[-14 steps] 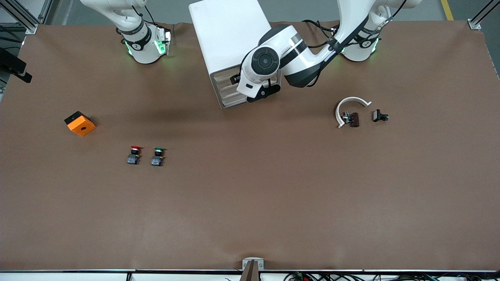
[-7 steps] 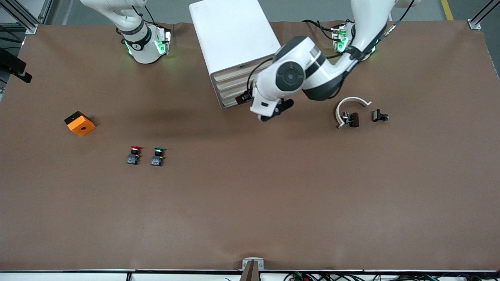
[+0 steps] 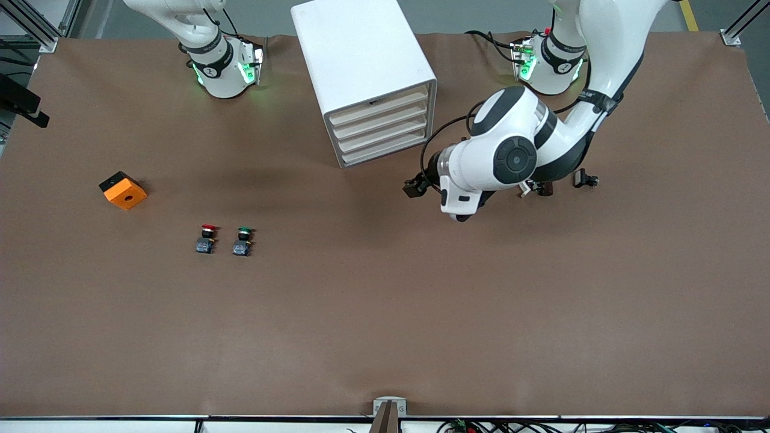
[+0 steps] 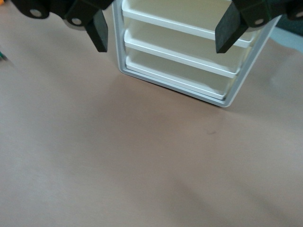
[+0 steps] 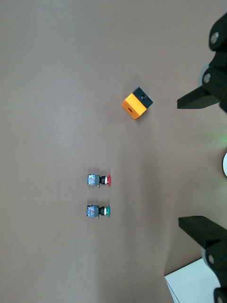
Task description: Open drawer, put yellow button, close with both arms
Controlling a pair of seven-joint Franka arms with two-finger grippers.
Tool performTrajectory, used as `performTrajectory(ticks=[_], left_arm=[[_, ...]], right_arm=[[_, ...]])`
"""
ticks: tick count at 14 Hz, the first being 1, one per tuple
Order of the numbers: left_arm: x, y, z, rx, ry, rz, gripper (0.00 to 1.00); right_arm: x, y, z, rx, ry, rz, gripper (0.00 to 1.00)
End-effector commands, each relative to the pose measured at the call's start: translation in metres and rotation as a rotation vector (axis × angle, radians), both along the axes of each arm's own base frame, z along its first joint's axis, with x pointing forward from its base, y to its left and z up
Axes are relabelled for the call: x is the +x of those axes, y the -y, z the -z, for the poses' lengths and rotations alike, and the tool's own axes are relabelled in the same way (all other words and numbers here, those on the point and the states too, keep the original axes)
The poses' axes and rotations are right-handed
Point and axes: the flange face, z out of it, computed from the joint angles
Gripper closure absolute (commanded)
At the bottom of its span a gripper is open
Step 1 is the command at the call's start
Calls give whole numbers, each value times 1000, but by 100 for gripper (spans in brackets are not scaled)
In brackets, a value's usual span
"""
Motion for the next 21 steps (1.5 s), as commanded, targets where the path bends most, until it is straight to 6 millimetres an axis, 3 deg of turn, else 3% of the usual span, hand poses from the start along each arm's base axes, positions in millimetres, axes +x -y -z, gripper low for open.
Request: performTrajectory(ticks=[1,3,7,9,11,15,16,17,19,21], left_arm=[[14,-19,9,41,-21,-26,0],[26,-43,7,78,0,-36,0],[30,-119,-29,210,9,117,0],[39,-159,-50,185,41,171,0],[41,-182,-68,184,90,233,0],[57,-247,-86,179,178,407,0],[56,-253,-91,185,195,457,0],[57,-275,-95,186,206,507,0],[50,-298,-110,185,234,573,0],[30,-326,-125,169,261,633,0]], right_arm=[[-8,0,-1,0,10,-7,0],[-8,0,-1,0,10,-7,0],[-8,0,-1,0,10,-7,0],[-7,1,-2,-1,18,-7,0],[-6,-1,-3,-3,29,-10,0],[-4,-1,-5,-3,45,-12,0],[-4,-1,-5,-3,46,-10,0],[-4,-1,-5,-2,49,-10,0],[-4,-2,-6,-1,52,-12,0],[-4,-1,-5,-1,52,-10,0]])
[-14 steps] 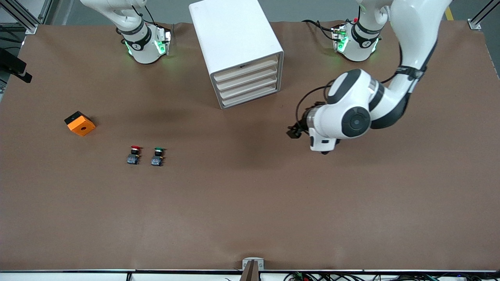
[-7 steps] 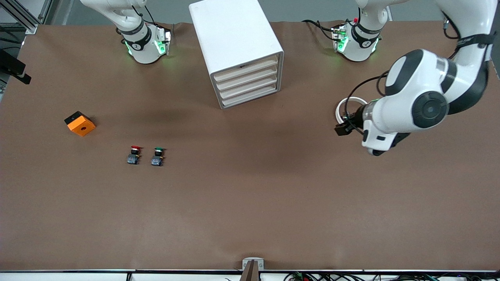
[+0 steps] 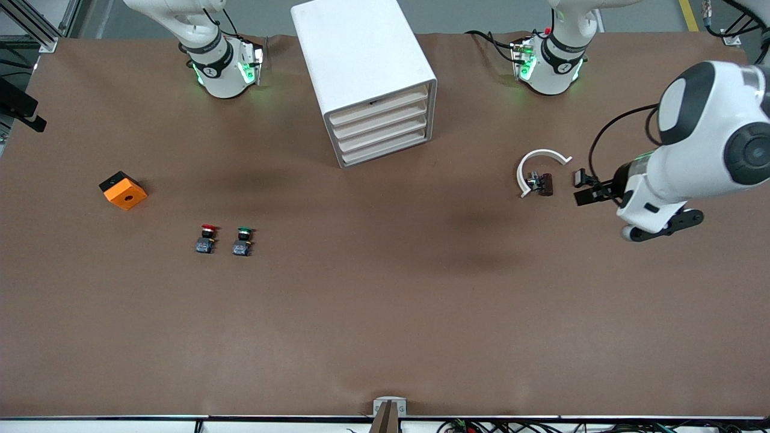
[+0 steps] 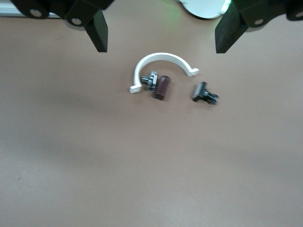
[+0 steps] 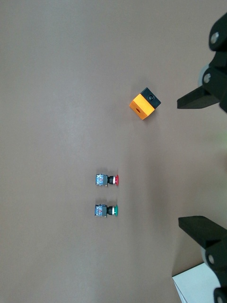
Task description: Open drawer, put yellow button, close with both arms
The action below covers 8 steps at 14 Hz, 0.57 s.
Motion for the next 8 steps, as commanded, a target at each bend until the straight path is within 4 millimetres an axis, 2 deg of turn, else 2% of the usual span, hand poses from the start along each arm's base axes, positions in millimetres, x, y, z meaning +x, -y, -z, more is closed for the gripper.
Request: performTrajectory(ticks=[1,3,5,7,8], left_arm=[[-43,-33,-26,2,40,100,0],[-70,-58,-35,-18,100,157,0],[-90,-70,-44,-22,175,179,0],[-98,-70,-69,-16,230,175,0],[-102,-61,-78,-12,249,191,0]], right_arm=[[-8,-1,-1,3,18,-9,0],[-13,-2,0,13,31,-10,0],[-18,-1,3,23,45,-9,0],[-18,-1,3,23,45,-8,0],[-18,-2,3,23,45,-9,0]])
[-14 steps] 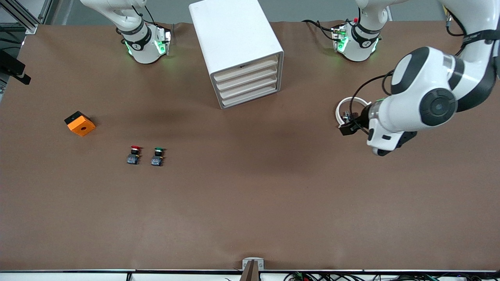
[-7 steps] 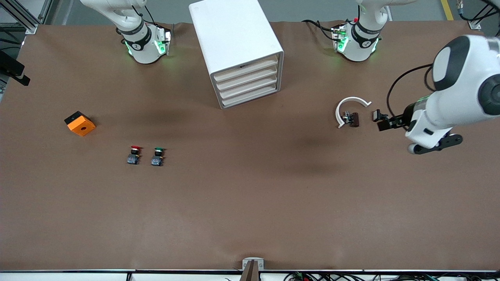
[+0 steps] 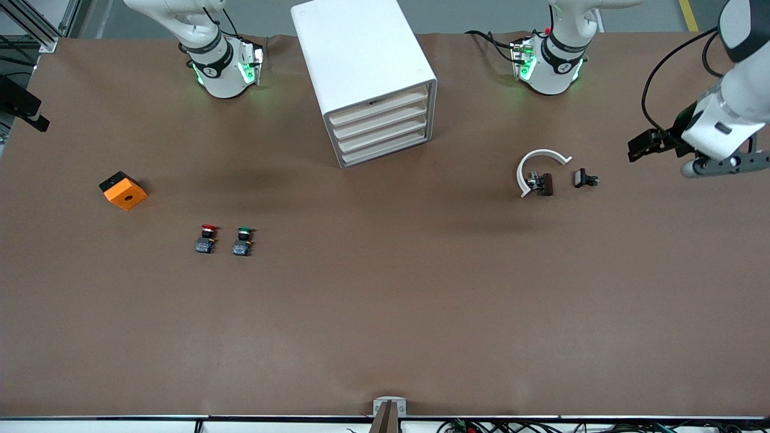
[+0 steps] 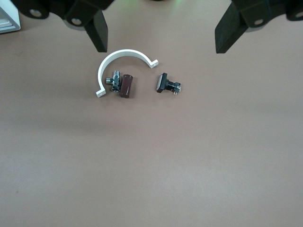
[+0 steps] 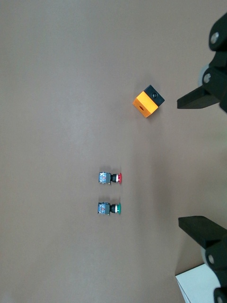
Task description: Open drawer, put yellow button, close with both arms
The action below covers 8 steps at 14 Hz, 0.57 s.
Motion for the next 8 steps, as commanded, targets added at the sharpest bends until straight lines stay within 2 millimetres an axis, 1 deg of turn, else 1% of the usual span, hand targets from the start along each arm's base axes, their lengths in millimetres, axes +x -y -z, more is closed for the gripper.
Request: performTrajectory(ticks=[1,4,8], left_arm=[[-21,15,-28,16,79,37,0],[-21,13,-64,13,104,35,0],[-22,18,-99,-13,106,38,0]], right_arm=[[-9,-1,-1,14,16,-8,0],[-9,-1,-1,14,16,-8,0],[-9,-1,-1,14,16,-10,0]])
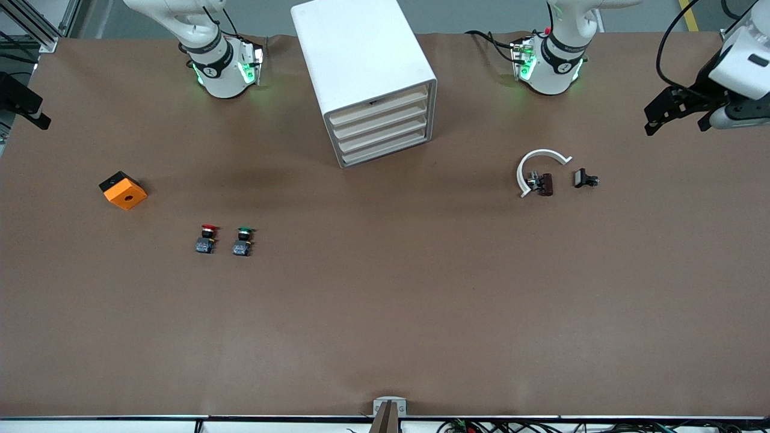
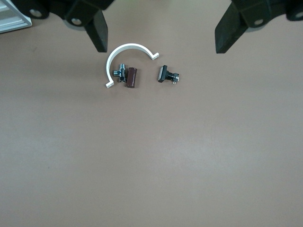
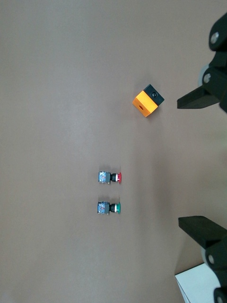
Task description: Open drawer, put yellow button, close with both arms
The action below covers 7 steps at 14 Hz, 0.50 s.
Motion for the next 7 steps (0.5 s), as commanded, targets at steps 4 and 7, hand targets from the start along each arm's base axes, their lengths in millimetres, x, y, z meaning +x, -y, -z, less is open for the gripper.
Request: performTrajectory(ticks=[4,7], left_arm=[[3,5,-23,-32,-64,29,0],[6,10,-18,-31,-75,41,0]], right_arm=[[-6,-1,-1,12,14,-9,0],[-6,-1,-1,12,14,-7,0]])
